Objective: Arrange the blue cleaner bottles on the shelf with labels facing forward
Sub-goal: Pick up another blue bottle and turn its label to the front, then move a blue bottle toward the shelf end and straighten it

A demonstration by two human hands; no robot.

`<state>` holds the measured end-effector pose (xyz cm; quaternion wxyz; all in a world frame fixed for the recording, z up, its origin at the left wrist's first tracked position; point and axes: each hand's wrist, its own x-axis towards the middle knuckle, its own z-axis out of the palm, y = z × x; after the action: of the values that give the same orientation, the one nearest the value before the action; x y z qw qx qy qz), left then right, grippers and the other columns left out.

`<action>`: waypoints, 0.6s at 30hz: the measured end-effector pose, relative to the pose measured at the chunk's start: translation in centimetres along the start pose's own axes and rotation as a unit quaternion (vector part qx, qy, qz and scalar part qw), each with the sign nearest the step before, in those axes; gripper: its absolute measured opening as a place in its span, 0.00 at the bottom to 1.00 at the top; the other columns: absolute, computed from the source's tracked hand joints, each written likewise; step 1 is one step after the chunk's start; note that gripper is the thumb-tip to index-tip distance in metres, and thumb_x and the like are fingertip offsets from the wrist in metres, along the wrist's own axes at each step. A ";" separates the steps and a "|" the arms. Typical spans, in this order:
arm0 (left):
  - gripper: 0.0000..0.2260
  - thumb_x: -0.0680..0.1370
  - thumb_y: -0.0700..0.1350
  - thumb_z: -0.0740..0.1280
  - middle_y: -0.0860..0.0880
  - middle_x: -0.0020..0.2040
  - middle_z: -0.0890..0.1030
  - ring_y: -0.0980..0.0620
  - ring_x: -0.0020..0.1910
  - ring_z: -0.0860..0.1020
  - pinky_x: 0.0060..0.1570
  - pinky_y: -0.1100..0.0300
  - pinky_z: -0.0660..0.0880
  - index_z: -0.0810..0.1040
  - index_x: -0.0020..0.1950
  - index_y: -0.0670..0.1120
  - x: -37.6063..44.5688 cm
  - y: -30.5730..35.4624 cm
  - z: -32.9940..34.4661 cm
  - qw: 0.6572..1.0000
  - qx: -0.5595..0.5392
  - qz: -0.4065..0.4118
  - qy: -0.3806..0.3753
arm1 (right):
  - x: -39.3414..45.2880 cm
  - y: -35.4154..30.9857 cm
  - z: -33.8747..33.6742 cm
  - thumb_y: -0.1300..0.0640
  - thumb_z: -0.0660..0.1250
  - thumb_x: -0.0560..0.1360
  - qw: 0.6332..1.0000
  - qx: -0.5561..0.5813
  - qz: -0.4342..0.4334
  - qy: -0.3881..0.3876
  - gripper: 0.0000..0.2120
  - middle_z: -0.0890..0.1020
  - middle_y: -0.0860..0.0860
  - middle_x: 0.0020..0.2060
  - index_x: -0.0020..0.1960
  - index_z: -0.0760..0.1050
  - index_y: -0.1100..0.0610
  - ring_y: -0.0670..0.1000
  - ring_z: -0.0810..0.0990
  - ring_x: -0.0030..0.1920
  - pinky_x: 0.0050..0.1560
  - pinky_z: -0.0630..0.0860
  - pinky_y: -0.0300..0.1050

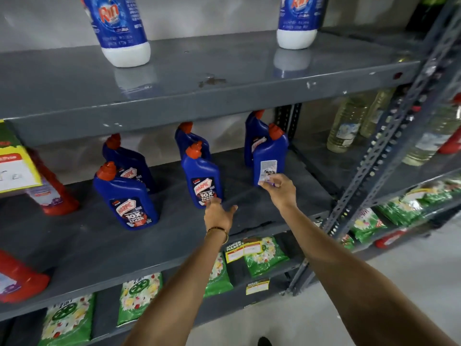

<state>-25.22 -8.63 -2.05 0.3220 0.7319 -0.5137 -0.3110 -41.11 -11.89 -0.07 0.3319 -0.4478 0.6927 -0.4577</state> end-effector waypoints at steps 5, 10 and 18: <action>0.26 0.71 0.48 0.72 0.38 0.60 0.78 0.41 0.59 0.76 0.57 0.51 0.73 0.70 0.63 0.38 1.6 3.5 2.0 0.999 -0.012 0.032 -0.030 | 2.9 0.5 -3.4 0.56 0.73 0.69 0.999 -0.008 0.039 -0.008 0.27 0.76 0.59 0.63 0.64 0.68 0.61 0.57 0.75 0.62 0.60 0.73 0.49; 0.32 0.68 0.41 0.75 0.38 0.65 0.75 0.42 0.63 0.75 0.62 0.51 0.72 0.66 0.69 0.39 4.5 6.9 3.6 0.995 -0.070 0.024 -0.067 | 6.6 0.0 -4.7 0.62 0.75 0.66 0.995 0.004 0.026 -0.095 0.34 0.73 0.59 0.65 0.68 0.64 0.61 0.57 0.73 0.64 0.58 0.72 0.48; 0.35 0.66 0.30 0.72 0.41 0.68 0.72 0.41 0.67 0.71 0.64 0.49 0.71 0.64 0.70 0.41 6.8 9.1 5.4 0.987 -0.063 0.042 -0.140 | 10.2 1.5 -3.9 0.57 0.78 0.56 0.977 -0.010 -0.057 -0.207 0.35 0.81 0.58 0.58 0.61 0.70 0.59 0.57 0.81 0.56 0.58 0.77 0.59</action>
<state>-32.59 -18.36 1.07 0.3049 0.6371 -0.5634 -0.4286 -48.85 -19.68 -0.58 0.4373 -0.5746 0.5869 -0.3664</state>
